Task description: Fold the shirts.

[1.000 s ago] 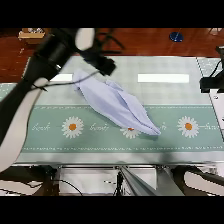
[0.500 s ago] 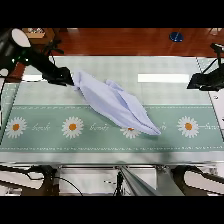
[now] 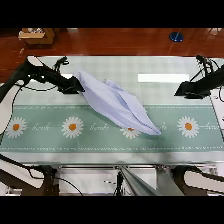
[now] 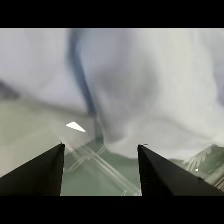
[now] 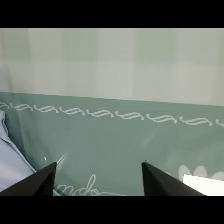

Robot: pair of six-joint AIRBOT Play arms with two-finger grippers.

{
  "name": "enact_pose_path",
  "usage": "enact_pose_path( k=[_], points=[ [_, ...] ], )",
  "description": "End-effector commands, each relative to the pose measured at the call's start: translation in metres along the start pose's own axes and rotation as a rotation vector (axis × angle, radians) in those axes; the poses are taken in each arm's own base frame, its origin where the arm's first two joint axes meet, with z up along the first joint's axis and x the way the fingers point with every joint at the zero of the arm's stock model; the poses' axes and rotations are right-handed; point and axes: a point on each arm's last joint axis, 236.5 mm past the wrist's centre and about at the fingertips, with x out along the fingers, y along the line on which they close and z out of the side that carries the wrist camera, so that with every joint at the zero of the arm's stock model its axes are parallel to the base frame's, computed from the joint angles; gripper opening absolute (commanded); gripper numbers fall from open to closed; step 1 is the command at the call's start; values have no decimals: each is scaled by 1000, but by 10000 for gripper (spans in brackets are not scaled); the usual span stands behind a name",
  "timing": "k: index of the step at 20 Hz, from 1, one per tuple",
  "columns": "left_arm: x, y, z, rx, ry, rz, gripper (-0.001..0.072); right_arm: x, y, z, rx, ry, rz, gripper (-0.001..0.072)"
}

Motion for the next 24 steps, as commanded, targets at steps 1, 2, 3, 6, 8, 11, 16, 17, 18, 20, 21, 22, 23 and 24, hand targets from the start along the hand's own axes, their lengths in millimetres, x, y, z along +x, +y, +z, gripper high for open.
enact_pose_path(
  k=[1, 2, 3, 6, 8, 11, 16, 17, 18, 20, 21, 22, 23, 24],
  points=[
    [23, -2, 10, -17, -25, -46, 559, 16, 14, -12, 2, 29, 79, 591],
    [27, -2, 11, -19, -28, -46, 559, 19, 22, -15, 0, 36, 116, 591],
    [31, -4, 13, -19, -34, -49, 554, 23, 28, -19, -1, 47, 149, 591],
    [38, -10, 16, -3, -44, -42, 179, 37, 37, -37, 7, 91, 205, 591],
    [40, -14, 13, 2, -32, -49, 23, 48, 37, -51, 14, 127, 218, 591],
    [40, -18, 6, 3, 1, -64, 23, 63, 50, -68, 10, 153, 295, 591],
    [39, -23, -7, 4, 55, -85, 23, 76, 84, -83, 42, 142, 475, 591],
    [39, -24, -9, 4, 62, -88, 23, 79, 83, -86, 50, 148, 473, 590],
    [39, -24, -11, 5, 70, -91, 23, 82, 81, -90, 58, 153, 469, 590],
    [38, -25, -13, 5, 79, -94, 23, 88, 80, -95, 76, 160, 465, 581],
    [38, -25, -13, 5, 80, -95, 23, 91, 80, -99, 82, 168, 465, 581],
    [38, -26, -13, 6, 79, -95, 23, 93, 79, -103, 88, 177, 466, 581],
    [38, -26, -13, 6, 78, -95, 23, 95, 80, -108, 93, 190, 468, 580],
    [38, -26, -13, 7, 78, -95, 23, 99, 83, -116, 83, 210, 464, 579]
  ],
)
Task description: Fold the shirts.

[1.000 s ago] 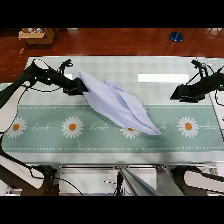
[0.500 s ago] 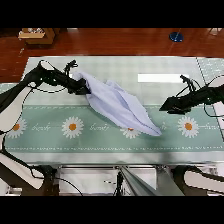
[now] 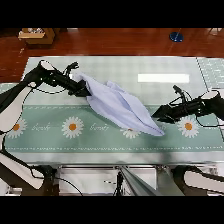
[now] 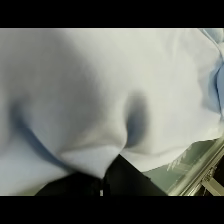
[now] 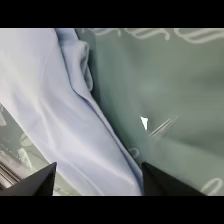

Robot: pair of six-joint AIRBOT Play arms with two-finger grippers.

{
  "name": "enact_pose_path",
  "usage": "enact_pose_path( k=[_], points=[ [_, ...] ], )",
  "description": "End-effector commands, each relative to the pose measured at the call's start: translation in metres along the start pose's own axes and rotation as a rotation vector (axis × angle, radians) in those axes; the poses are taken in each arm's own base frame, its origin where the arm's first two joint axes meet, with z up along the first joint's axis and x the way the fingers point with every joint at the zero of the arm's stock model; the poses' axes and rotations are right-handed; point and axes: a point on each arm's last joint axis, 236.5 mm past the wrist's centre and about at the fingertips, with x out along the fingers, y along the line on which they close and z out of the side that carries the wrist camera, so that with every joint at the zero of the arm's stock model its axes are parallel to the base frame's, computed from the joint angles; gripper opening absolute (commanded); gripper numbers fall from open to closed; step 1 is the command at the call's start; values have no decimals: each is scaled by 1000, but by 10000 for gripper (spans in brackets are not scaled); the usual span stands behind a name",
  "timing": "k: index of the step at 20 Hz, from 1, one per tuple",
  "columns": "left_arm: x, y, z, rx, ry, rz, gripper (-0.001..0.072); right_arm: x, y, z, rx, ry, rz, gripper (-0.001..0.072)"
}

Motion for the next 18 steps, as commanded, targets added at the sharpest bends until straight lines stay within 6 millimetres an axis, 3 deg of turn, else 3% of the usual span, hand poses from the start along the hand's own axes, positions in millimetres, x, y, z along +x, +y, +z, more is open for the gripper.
enact_pose_path(
  k=[1, 2, 4, 5, 6, 9, 11, 14, 18],
  points=[
    [0, -3, -2, 0, 7, -8, 23, 18, 2, -18, -10, 49, 5, 573],
    [0, -5, -1, -2, 3, -18, 23, 28, 7, -26, -45, 80, -2, 563],
    [-1, -9, 1, -6, -5, -34, 23, 44, 12, -33, -118, 113, -49, 211],
    [-2, -10, 1, -4, -7, -34, 23, 49, 16, -31, -126, 108, -57, 82],
    [-5, -11, 3, 6, -15, -33, 22, 50, 22, -29, -123, 96, -46, 17],
    [-35, -29, 20, 75, -93, -24, 21, 25, 44, -18, -178, 40, -22, 17],
    [-73, -56, 38, 154, -188, -12, 20, -14, 66, 0, -229, -70, -17, 16],
    [-144, -119, 44, 317, -323, 5, 20, -99, 103, 31, -297, -349, -50, 16],
    [-229, -214, 15, 542, -516, 37, 20, -201, 154, 35, -386, -649, -103, 15]
  ],
)
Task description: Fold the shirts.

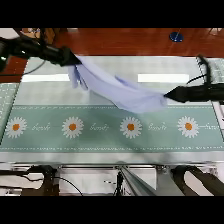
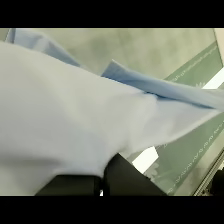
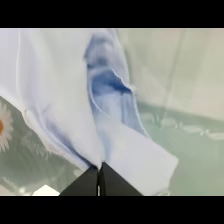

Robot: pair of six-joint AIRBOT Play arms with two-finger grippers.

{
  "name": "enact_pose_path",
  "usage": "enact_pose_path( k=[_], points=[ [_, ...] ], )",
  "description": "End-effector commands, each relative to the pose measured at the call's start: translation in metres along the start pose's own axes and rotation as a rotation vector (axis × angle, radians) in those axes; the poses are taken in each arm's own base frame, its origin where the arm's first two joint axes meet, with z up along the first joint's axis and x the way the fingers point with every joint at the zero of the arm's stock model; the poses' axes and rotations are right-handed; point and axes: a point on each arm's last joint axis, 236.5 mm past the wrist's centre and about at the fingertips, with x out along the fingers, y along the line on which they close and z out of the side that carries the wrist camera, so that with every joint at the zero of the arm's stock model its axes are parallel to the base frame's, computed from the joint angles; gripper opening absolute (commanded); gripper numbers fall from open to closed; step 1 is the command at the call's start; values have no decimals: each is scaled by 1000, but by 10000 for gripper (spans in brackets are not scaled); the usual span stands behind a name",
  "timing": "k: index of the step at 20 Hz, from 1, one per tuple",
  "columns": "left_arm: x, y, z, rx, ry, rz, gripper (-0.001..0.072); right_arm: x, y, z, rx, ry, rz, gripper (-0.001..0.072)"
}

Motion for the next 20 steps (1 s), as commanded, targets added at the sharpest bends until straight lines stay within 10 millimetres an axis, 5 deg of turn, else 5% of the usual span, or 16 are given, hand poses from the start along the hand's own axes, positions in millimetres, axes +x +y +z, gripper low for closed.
enact_pose_path(
  k=[1, 7, 12, 17, 20],
  points=[
    [-75, -80, 27, 193, -165, 24, 20, -78, 35, 45, -74, -240, -65, 15],
    [-172, -195, 0, 429, -353, 54, 20, -169, 115, 82, -208, -484, -76, 15],
    [-231, -256, -38, 555, -486, 110, 20, -255, 187, 101, -361, -699, -115, 15],
    [-248, -269, -91, 469, -434, 153, 20, -321, 207, 89, -414, -813, -301, 15],
    [-238, -261, -127, 337, -290, 141, 20, -310, 196, 63, -389, -692, -345, 14]
  ],
)
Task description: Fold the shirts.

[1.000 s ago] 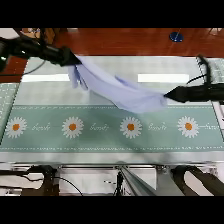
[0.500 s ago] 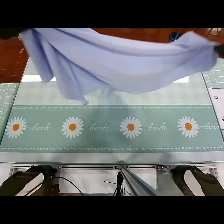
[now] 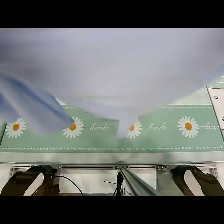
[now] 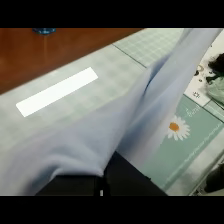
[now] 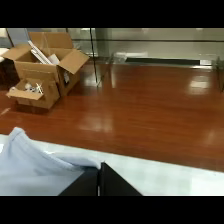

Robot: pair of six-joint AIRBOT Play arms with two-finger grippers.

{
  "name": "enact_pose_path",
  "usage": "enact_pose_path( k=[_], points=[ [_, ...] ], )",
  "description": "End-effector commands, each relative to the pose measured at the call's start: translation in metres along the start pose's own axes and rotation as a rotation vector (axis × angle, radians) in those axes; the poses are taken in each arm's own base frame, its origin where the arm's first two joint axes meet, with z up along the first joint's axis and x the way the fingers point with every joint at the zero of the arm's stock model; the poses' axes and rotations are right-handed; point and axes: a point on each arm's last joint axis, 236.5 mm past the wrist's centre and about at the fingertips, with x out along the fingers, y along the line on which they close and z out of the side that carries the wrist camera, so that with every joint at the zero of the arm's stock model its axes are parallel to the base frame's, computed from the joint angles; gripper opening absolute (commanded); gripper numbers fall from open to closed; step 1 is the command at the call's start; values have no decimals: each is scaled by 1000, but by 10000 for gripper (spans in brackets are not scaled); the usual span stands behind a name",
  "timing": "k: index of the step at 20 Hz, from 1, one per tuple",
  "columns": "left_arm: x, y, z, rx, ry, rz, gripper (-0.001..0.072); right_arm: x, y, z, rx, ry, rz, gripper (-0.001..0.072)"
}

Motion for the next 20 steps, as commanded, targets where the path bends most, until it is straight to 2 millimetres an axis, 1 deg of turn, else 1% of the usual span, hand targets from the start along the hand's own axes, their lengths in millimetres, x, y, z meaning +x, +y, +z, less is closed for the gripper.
enact_pose_path(
  k=[1, 3, 4, 6, 8, 9, 10, 11, 13, 15, 16, 18, 20],
  points=[
    [-12, -10, -43, -144, 165, 8, 20, -15, -7, -34, 0, 163, -61, 14],
    [-10, -10, -55, -178, 228, -1, 20, -7, -17, -68, 27, 332, -59, 14],
    [-7, -7, -60, -191, 255, -5, 20, 1, -23, -81, 46, 404, -50, 14],
    [5, 4, -66, -229, 295, -13, 21, 25, -32, -91, 88, 472, -17, 14],
    [22, 20, -75, -251, 349, -28, 20, 60, -46, -99, 150, 523, 18, 14],
    [34, 30, -80, -263, 374, -37, 20, 80, -53, -108, 179, 566, 35, 14],
    [48, 43, -86, -268, 403, -48, 20, 100, -57, -121, 194, 623, 54, 14],
    [61, 54, -92, -274, 427, -60, 21, 119, -58, -135, 201, 681, 78, 14],
    [92, 82, -108, -305, 485, -75, 21, 161, -52, -169, 192, 798, 123, 14],
    [123, 111, -135, -343, 566, -94, 21, 206, -51, -202, 171, 873, 122, 14],
    [137, 127, -151, -353, 616, -97, 21, 230, -55, -218, 156, 896, 102, 14],
    [165, 165, -190, -396, 726, -73, 21, 271, -68, -251, 132, 929, 58, 14],
    [193, 193, -220, -451, 782, -84, 21, 303, -83, -278, 134, 946, 22, 14]
  ],
)
